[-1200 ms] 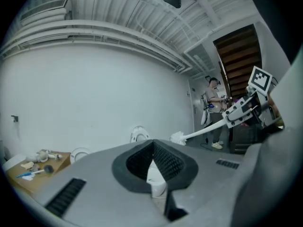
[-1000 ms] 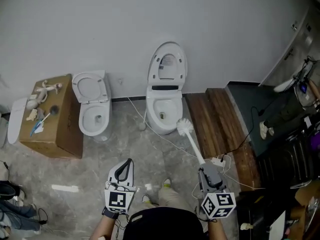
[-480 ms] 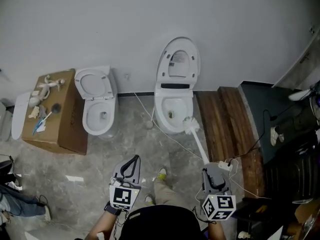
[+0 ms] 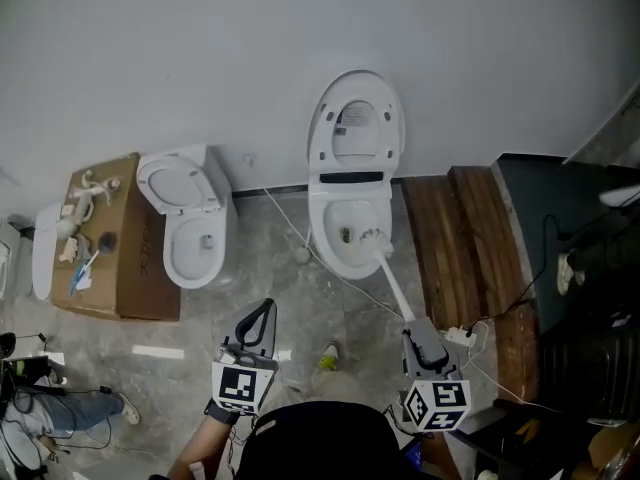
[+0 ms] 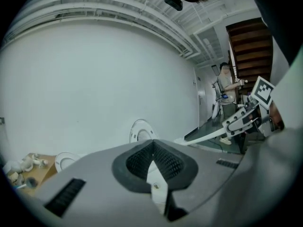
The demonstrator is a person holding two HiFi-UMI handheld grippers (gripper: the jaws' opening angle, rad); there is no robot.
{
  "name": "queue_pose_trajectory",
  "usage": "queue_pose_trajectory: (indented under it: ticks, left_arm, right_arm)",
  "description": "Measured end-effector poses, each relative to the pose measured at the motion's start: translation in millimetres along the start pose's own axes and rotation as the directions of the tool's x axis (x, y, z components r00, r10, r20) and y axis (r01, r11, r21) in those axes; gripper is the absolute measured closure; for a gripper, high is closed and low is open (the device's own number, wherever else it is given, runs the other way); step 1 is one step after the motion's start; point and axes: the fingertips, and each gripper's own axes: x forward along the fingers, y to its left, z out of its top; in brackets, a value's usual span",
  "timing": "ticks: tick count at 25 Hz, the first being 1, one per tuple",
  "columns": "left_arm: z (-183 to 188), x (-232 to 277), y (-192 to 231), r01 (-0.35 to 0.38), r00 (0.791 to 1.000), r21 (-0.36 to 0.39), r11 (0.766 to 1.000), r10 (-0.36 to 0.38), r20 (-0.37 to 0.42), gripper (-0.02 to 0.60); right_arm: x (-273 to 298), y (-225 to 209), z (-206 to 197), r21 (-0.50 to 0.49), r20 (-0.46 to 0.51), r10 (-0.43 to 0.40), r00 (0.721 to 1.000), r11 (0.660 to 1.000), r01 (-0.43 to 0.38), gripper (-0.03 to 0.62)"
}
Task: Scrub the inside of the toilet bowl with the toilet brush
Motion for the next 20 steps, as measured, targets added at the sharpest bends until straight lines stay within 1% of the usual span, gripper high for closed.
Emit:
queue_pose_trajectory:
  ticks: [2,6,11,13,15,17,18,20]
  left_arm:
    - [1.2,15.3,7.1,-0.015,1.000,0.005,1.000,0.015,-0.015,0.572]
    - [6.5,44.2,17.4,-0.031,0.999,-0.002,1.000,0.031,-0.017,0.571]
    - [6.8,81.7,30.9,-0.019,0.999,-0.006,1.000,0.019,-0.028,0.572]
    - [4.6,97.5,38.8,-0.006,1.000,-0.018,1.000,0.006,-0.029,0.571]
    - [-1.7,115.5,52.6,0.007,0.999,-0.035,0.999,-0.009,-0.039,0.571]
    - [-7.4,135.6,67.5,0.035,0.998,-0.037,0.999,-0.036,-0.049,0.571]
    - [-8.6,145.9,72.9,0.058,0.997,-0.030,0.998,-0.059,-0.047,0.571]
    - [-8.4,166.0,80.8,0.116,0.993,-0.021,0.993,-0.117,-0.028,0.571]
  right_arm:
    - [19.9,-12.0,6.0,0.002,-0.011,-0.003,1.000,1.000,0.003,0.442]
    - [51.2,-25.5,21.4,-0.001,-0.026,0.004,1.000,1.000,-0.004,0.442]
    - [89.1,-31.6,39.5,-0.026,-0.047,0.010,0.999,1.000,-0.012,0.442]
    - [108.0,-32.8,41.4,-0.064,-0.068,0.009,0.998,0.998,-0.013,0.442]
    - [135.9,-30.9,33.2,-0.130,-0.130,0.010,0.992,0.991,-0.027,0.442]
    - [165.6,-26.5,20.0,-0.170,-0.217,0.001,0.976,0.985,-0.039,0.442]
    - [177.4,-24.1,16.4,-0.180,-0.250,-0.007,0.968,0.983,-0.040,0.442]
    - [192.8,-20.7,17.7,-0.187,-0.286,-0.027,0.958,0.982,-0.028,0.442]
